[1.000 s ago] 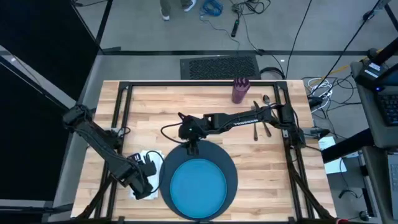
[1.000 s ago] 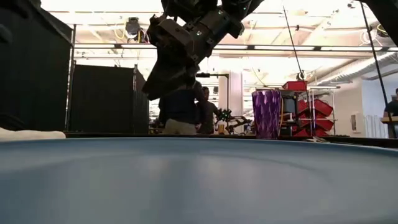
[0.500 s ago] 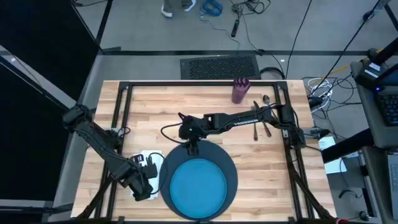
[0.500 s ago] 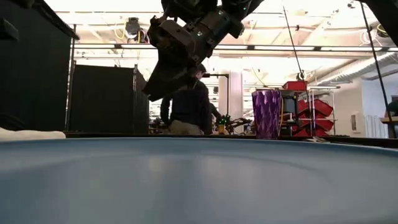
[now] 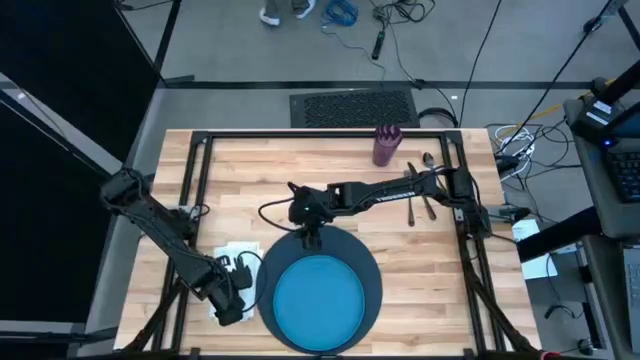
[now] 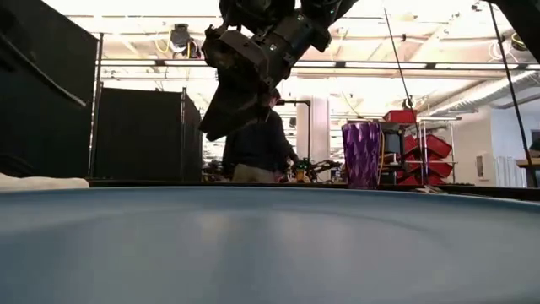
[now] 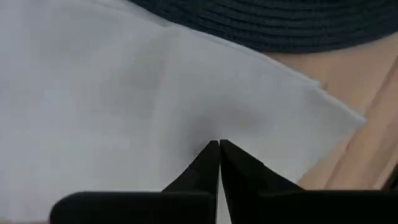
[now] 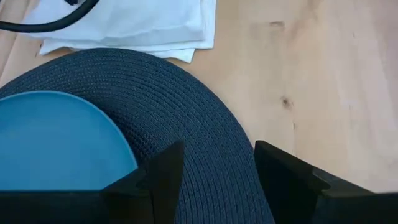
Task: Set table place
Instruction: Move the table napkin beside the placemat
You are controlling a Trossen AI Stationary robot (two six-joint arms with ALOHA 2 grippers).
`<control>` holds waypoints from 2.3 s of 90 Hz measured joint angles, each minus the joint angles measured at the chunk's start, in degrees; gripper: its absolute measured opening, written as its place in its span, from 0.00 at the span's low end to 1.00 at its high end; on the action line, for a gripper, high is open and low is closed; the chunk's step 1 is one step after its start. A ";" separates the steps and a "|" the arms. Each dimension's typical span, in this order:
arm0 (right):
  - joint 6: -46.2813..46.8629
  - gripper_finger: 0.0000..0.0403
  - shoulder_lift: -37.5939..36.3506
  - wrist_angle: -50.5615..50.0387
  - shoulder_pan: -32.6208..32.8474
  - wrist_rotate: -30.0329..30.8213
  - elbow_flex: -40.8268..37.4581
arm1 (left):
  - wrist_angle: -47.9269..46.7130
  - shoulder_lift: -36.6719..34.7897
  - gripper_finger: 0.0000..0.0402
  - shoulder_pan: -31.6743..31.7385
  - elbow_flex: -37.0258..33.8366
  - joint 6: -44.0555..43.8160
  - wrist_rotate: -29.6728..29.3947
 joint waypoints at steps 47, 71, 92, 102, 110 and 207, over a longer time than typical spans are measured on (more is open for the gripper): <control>0.35 0.45 0.00 0.07 0.00 0.00 0.00 | 10.07 3.17 0.00 0.00 -3.99 -0.94 0.24; 0.55 0.45 0.00 -0.31 0.09 0.00 0.00 | 9.93 3.58 0.05 0.08 -3.94 1.58 1.92; 0.57 0.45 0.00 -0.48 0.09 -0.01 0.00 | 10.36 3.63 0.22 0.02 -3.94 1.64 4.68; 0.57 0.45 0.00 -0.52 0.09 -0.02 0.00 | 10.43 3.63 0.30 0.02 -3.94 1.64 4.95; 0.57 0.45 0.00 -0.59 0.09 0.00 0.00 | 10.36 3.63 0.36 -0.01 -3.94 1.64 5.00; 1.42 0.45 0.02 -2.95 0.11 0.00 0.00 | -5.23 2.60 0.45 2.64 5.61 3.55 1.42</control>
